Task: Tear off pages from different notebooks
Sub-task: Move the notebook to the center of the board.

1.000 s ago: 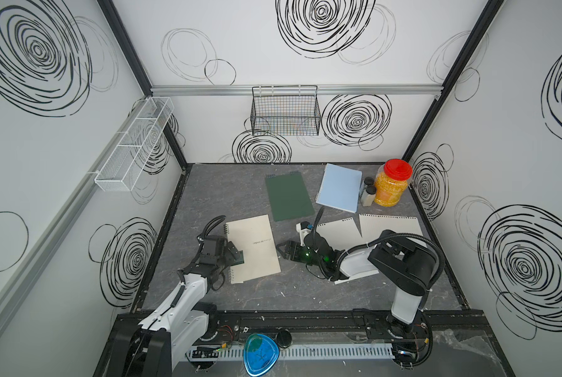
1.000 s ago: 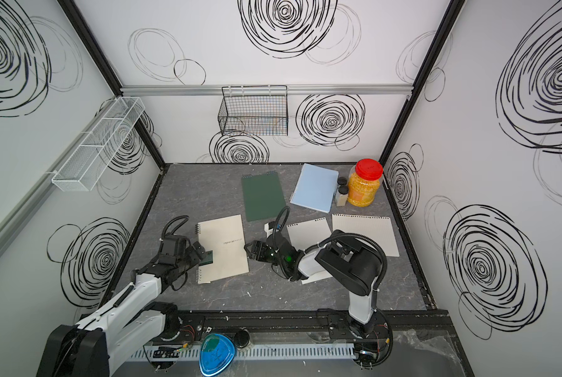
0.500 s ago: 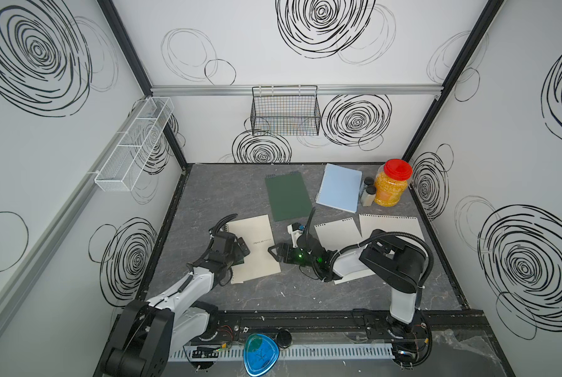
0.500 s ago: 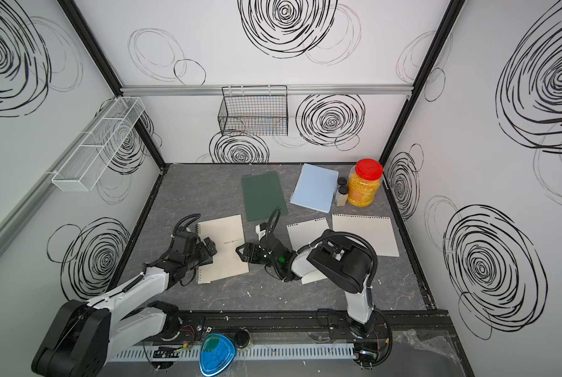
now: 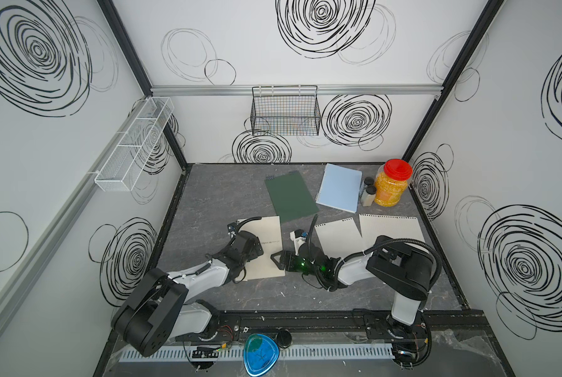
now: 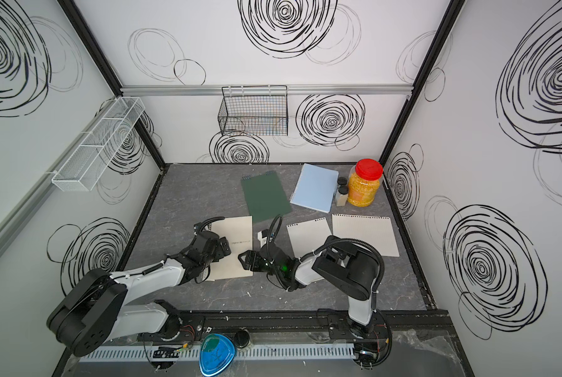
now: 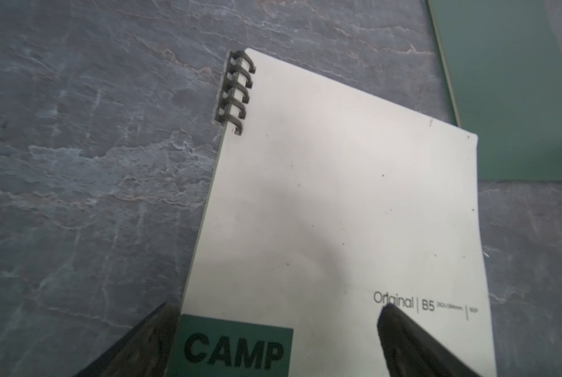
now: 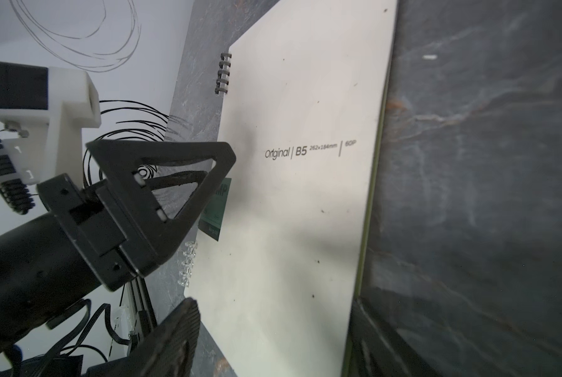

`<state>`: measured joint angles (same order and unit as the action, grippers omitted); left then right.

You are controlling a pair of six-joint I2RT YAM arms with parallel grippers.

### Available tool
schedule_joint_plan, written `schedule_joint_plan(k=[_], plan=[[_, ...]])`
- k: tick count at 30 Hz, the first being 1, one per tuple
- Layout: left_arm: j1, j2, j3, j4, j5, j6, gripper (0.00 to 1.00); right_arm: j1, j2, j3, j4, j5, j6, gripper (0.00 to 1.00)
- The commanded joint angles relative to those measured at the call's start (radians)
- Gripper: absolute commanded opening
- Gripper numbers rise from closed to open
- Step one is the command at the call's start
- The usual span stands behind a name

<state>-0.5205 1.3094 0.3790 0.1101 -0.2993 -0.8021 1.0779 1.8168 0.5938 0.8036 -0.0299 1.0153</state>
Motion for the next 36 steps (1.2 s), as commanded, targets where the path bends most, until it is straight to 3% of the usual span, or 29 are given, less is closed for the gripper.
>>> schedule_joint_plan(k=[1, 12, 19, 29, 36], plan=[[-0.087, 0.07, -0.028, -0.076, 0.166, -0.105, 0.99, 0.009, 0.003, -0.091, -0.121, 0.042, 0.061, 0.75], [-0.268, 0.244, 0.131, -0.046, 0.131, -0.146, 0.99, -0.089, -0.066, -0.214, -0.126, 0.079, 0.116, 0.75], [-0.28, 0.213, 0.142, -0.069, 0.11, -0.16, 0.99, -0.107, -0.16, -0.283, -0.171, 0.157, 0.152, 0.77], [-0.305, 0.144, 0.088, -0.07, 0.082, -0.195, 0.99, -0.136, -0.32, -0.276, -0.355, 0.238, 0.097, 0.8], [-0.302, 0.182, 0.083, -0.048, 0.087, -0.197, 0.99, -0.16, -0.293, -0.274, -0.348, 0.197, 0.078, 0.8]])
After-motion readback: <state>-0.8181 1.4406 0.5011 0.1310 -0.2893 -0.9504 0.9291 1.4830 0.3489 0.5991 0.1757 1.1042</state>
